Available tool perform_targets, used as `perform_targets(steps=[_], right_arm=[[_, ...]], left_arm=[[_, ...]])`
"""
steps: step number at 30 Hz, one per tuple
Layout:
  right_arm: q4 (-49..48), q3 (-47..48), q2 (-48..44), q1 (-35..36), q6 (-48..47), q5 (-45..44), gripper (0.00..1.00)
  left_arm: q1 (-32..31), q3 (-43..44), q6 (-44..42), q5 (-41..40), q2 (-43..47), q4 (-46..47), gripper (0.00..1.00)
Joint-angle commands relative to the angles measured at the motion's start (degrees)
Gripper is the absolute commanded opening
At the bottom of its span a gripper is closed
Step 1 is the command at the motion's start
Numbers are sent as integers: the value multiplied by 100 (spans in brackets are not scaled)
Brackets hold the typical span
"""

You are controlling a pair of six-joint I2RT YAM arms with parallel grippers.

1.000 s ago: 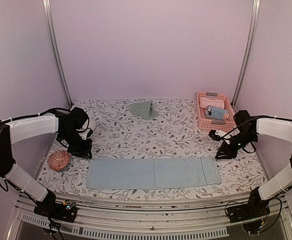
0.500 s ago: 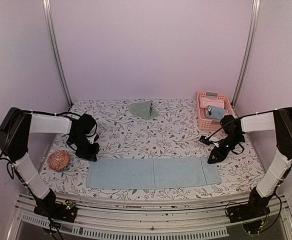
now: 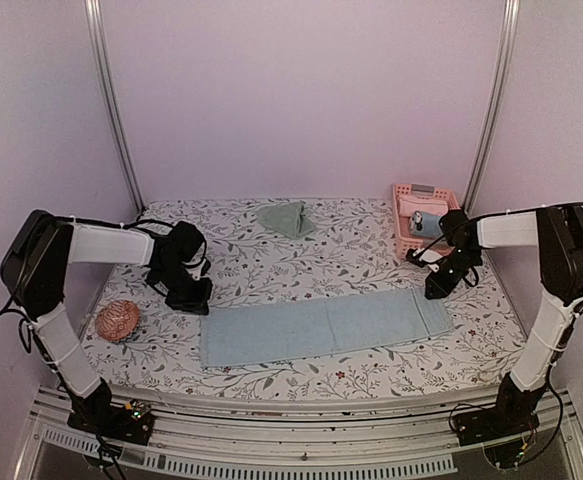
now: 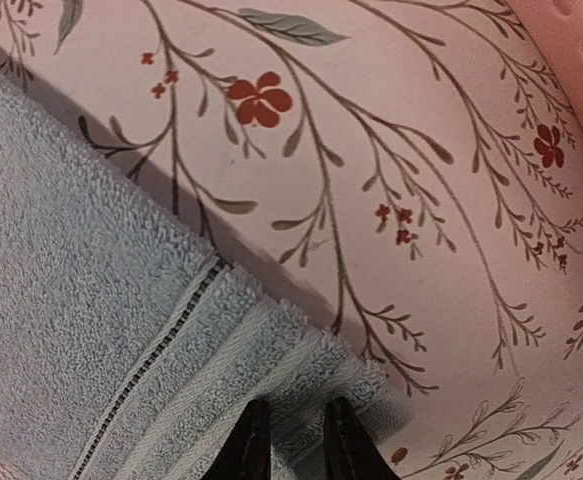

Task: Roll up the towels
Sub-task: Pick up the towel from the center of the board.

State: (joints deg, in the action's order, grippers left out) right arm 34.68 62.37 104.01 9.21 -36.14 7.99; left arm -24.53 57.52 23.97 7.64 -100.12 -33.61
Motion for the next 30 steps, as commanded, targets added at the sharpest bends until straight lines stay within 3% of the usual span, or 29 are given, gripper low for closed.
perform_targets(steps=[1,6,13,21,30], right_arm=[[592,641,161,-135,69,-235,20],[1002,752,-374,-64,283,447,22],[1539,-243,-936,-51,253,925,20],[1602,-782,-1036,-41,43,398,14],[1697,-1018,-738,-591,-208,-356,12]], left_arm=[[-259,429,119,-210,32,131,5],[-530,413,97,-360,481,109,9],[-816,-447,448,-48,1133,56,7],[-1053,-1214,749,191,1576,653,2],[-1150,-642,560,85,1170,399,1]])
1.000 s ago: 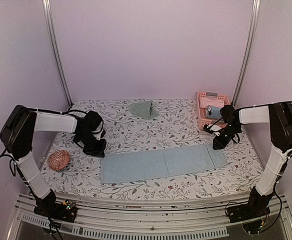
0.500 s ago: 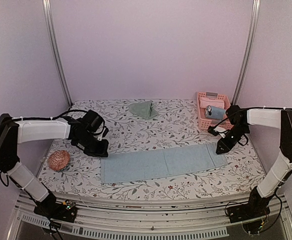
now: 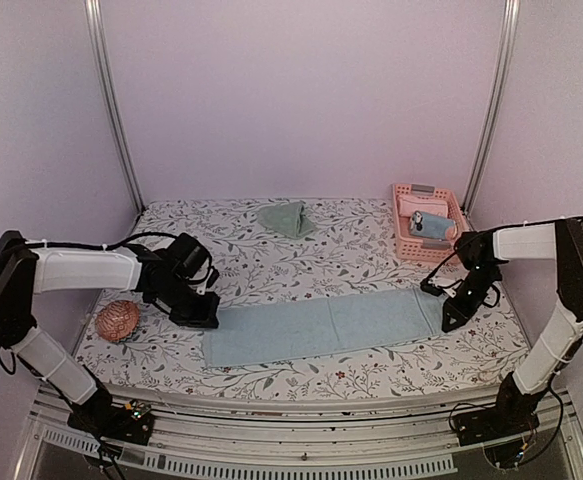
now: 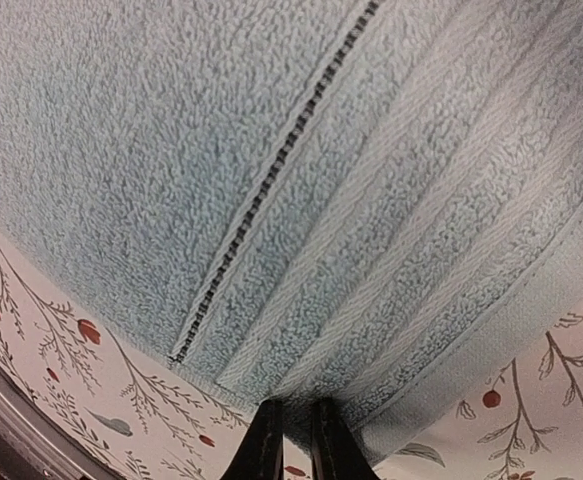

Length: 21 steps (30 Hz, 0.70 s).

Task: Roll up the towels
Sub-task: Pick up the towel from the center of the board.

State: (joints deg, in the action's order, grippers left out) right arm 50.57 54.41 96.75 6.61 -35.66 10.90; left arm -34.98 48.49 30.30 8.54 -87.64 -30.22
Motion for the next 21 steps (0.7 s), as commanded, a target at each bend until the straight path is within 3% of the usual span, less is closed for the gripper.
perform_targets(steps=[1,5,10,13,18,21], right_arm=[[148,-236,-82,-433,-341,-749,12],[557,202,-79,-875,-560,-872,12],[1276,1382,-123,-989,-591,29,18],[1114,1727,-52,-1048,-261,124,25],[775,1686,311,-1096,350,198,27],[602,1599,430,-1093,578,88,29]], left_arm=[[-105,311,-100,-27,-90,59,1],[-106,627,-266,-150,-217,91,2],[-114,767,-369,2,-407,509,7],[-121,722,-381,42,-494,694,24],[-145,815,-587,31,-567,693,49],[-159,760,-598,146,-518,787,52]])
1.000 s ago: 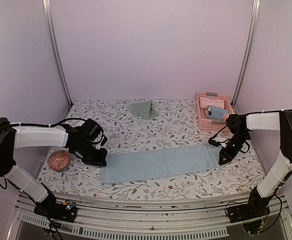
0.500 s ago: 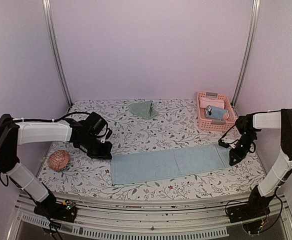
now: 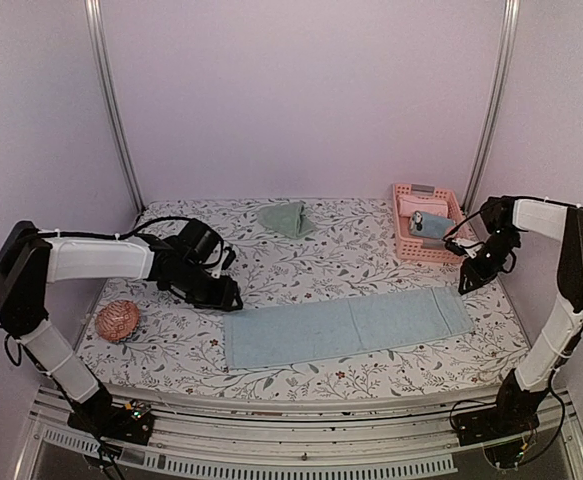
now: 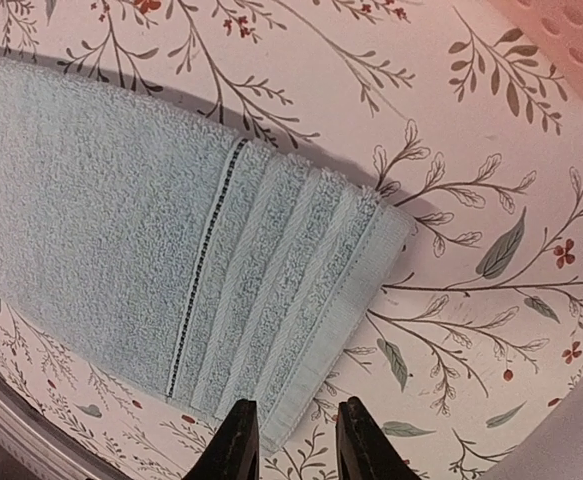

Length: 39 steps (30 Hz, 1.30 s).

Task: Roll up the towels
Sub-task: Pick up the towel from the center of the board.

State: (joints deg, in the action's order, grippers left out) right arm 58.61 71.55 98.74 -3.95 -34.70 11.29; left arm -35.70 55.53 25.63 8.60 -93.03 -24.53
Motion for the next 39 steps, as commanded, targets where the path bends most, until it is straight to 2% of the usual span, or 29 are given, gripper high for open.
perform_targets(steps=[1,10,23,31,39], right_arm=[[-246,-141,260,-36,538,-5,30],[-544,-430,528,-38,742,-170,33],[-1213,-1036,727,49,703,-897,32],[-1494,-1420,942,70,595,-955,25],[-1603,-1381,1160,-33,487,-771,11]], left_arm=[[-94,36,-126,186,24,258,53],[-147,-157,164,262,-211,299,46],[-257,-116,216,283,-307,296,44],[-279,-69,256,291,-363,300,44],[-297,-139,258,223,-339,257,44]])
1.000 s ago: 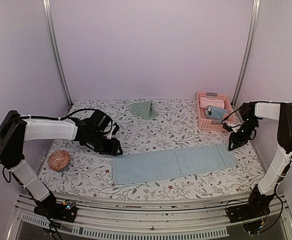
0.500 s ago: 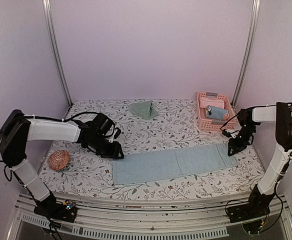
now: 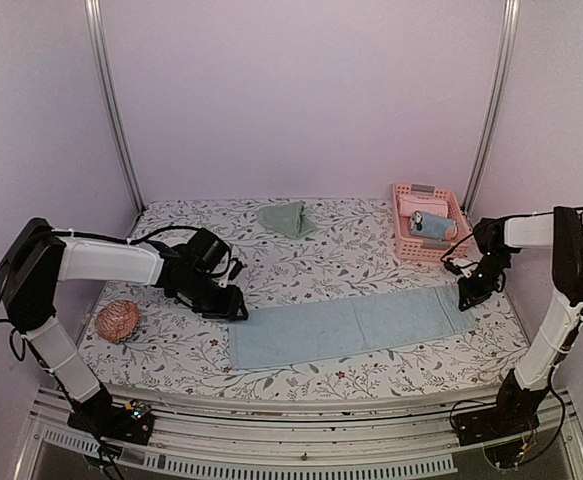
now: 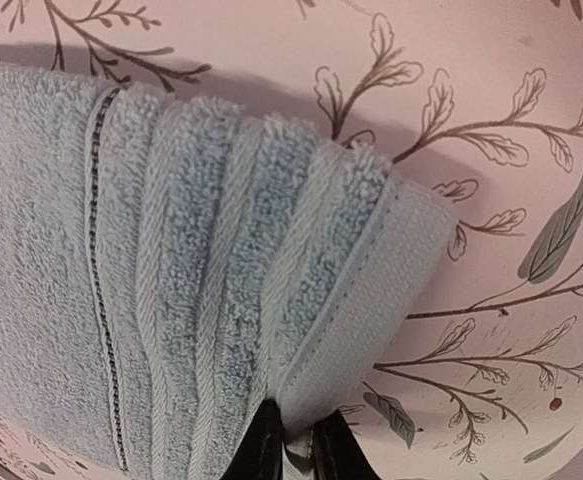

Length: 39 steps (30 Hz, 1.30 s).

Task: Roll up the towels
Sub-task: Pick up the towel from the center of the board.

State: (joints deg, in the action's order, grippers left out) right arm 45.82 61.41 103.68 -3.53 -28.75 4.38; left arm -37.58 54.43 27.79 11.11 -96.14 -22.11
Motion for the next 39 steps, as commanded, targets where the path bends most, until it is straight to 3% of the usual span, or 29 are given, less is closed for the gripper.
perform_targets(steps=[1,5,15,30,39], right_arm=[[-314,-344,618,-129,-125,-113,9],[-99,-185,266,-585,-358,-279,3],[755,674,-476,-1421,-840,-529,3],[2005,687,-1054,-774,-736,1491,4],[1928,624,-801,-263,-381,2428,3]], left_arm=[[-109,-55,40,-38,-14,14,44],[-109,-153,20,-58,40,20,44],[-104,-190,16,-40,-18,160,44],[-163,8,28,122,-262,198,44],[-292,186,85,197,-536,250,44]])
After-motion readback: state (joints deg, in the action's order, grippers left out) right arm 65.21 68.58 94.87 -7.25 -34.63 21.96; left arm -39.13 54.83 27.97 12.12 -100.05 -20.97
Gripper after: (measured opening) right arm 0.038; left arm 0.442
